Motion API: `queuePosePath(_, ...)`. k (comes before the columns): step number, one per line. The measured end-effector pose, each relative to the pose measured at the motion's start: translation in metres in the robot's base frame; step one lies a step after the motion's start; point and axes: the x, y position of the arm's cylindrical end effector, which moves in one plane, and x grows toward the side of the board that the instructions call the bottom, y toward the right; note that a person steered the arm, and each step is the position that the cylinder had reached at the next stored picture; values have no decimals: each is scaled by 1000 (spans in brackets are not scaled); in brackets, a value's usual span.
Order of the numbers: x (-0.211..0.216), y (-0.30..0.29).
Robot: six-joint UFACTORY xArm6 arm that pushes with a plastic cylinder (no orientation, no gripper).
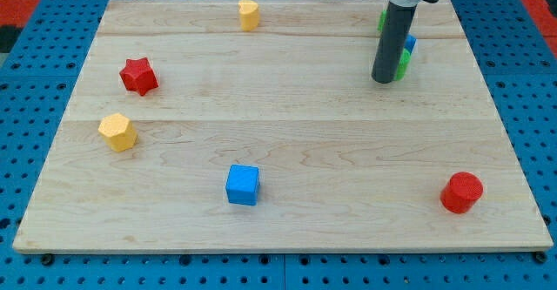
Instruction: Push the red circle closer to the green circle
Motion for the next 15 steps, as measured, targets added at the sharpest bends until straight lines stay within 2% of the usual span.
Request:
queuePosePath(2,3,6)
queuePosePath(3,48,15)
queuePosePath(4,104,48)
queuePosePath(5,137,95)
queuePosePath(7,197,87)
queuePosePath(9,203,47)
queuePosePath(10,220,46)
queuePosePath(11,216,17)
queuePosePath(13,173,15)
queuePosePath(15,181,-45)
